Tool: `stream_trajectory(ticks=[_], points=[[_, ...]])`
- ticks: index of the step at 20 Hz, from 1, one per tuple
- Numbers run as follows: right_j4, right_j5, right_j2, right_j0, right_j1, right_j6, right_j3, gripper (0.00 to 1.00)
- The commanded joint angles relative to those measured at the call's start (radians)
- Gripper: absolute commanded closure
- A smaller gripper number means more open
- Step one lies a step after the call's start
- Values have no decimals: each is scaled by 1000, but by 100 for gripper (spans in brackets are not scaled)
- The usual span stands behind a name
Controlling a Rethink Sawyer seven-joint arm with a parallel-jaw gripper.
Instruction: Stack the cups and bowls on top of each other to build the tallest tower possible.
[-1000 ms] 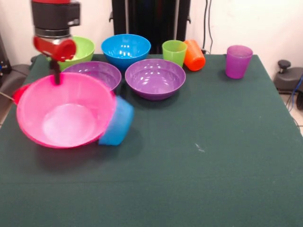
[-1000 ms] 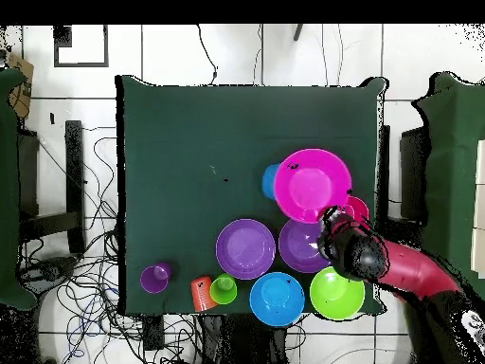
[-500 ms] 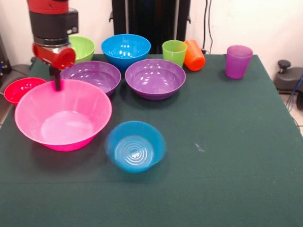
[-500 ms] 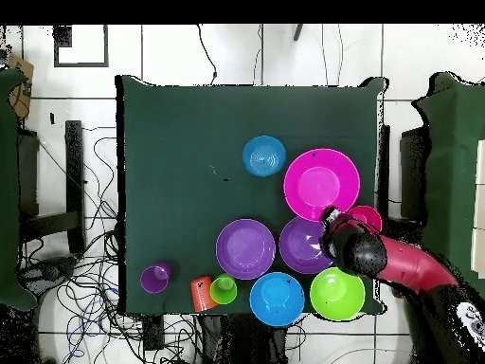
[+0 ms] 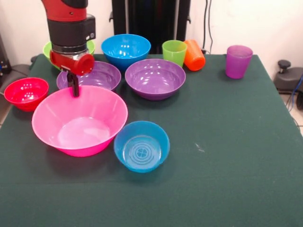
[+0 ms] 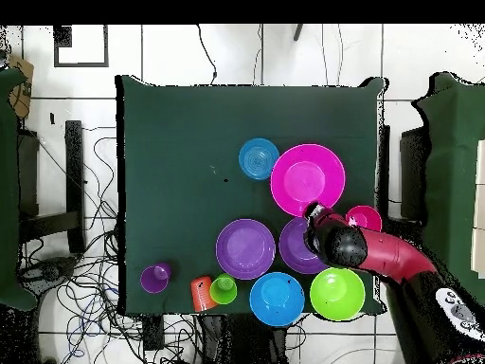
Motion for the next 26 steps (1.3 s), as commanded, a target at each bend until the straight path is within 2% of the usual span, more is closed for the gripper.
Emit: stream_trajectory(ticks=[1,7,9,12,15,23,25,26], points=[[34,70,80,56,21,42,92,100],[57,130,43,53,-100,23,163,100],[66,157,43,31,-167,0,202,100],[115,246,53,9,-312,-38,255,100],[157,295,54,12,-385,-34,277,100],[233,299,117,-15,-413,-30,271,100],[231,253,112,9,-372,5,243,100],[227,212,114,19,-328,20,219,100]])
